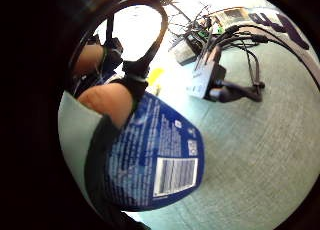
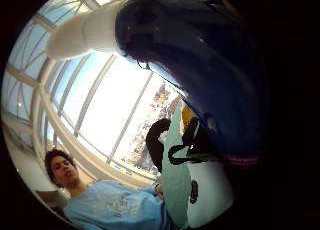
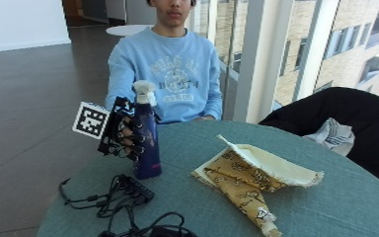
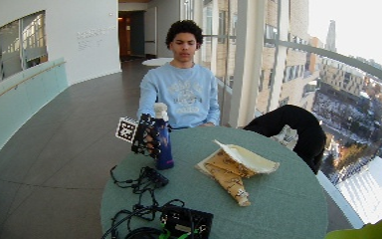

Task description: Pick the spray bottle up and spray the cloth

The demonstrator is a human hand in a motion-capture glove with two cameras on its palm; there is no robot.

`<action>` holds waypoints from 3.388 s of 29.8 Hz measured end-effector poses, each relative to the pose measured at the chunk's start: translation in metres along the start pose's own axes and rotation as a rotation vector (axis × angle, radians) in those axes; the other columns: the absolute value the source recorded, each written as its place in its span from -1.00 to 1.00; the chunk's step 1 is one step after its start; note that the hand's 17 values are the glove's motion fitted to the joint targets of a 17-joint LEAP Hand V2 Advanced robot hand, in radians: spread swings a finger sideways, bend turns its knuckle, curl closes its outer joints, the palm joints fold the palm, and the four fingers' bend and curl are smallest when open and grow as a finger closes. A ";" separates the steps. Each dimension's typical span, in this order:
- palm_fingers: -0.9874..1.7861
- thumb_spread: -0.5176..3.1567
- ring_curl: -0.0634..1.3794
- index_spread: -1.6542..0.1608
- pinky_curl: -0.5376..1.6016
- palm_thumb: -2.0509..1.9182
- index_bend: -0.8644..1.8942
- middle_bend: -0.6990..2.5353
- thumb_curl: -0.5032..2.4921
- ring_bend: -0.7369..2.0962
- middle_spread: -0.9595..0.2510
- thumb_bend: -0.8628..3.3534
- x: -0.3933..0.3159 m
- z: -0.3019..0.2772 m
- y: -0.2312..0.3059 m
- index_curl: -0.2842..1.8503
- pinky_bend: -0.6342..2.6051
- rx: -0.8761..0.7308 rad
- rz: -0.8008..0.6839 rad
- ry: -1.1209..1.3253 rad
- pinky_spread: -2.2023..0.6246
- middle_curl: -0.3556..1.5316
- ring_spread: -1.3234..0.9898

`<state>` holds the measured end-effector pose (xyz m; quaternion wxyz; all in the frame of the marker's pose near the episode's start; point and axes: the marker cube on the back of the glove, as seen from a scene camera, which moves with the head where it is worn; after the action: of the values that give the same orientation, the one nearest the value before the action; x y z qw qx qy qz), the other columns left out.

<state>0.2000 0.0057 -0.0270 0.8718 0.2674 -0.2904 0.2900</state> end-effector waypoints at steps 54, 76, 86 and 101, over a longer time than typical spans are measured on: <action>0.37 -0.27 -0.41 0.47 -0.16 0.45 -0.32 -0.41 -0.21 -0.13 0.47 -0.60 -0.118 0.097 -0.038 -0.54 -0.38 -0.840 0.265 0.464 0.73 -0.17 0.18; 0.38 -0.27 -0.41 0.47 -0.15 0.44 -0.31 -0.41 -0.19 -0.13 0.47 -0.60 -0.115 0.102 -0.035 -0.55 -0.37 -0.841 0.270 0.464 0.71 -0.16 0.18; 0.38 -0.27 -0.40 0.48 -0.15 0.44 -0.31 -0.41 -0.18 -0.13 0.47 -0.60 -0.130 0.111 -0.028 -0.55 -0.37 -0.826 0.227 0.377 0.71 -0.16 0.18; 0.36 -0.27 -0.40 0.48 -0.15 0.44 -0.31 -0.41 -0.17 -0.13 0.47 -0.60 -0.200 0.201 0.021 -0.55 -0.37 -0.741 -0.035 -0.059 0.70 -0.16 0.18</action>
<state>-0.0173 -0.1776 -0.0146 0.9055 -0.0532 -0.3963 0.1422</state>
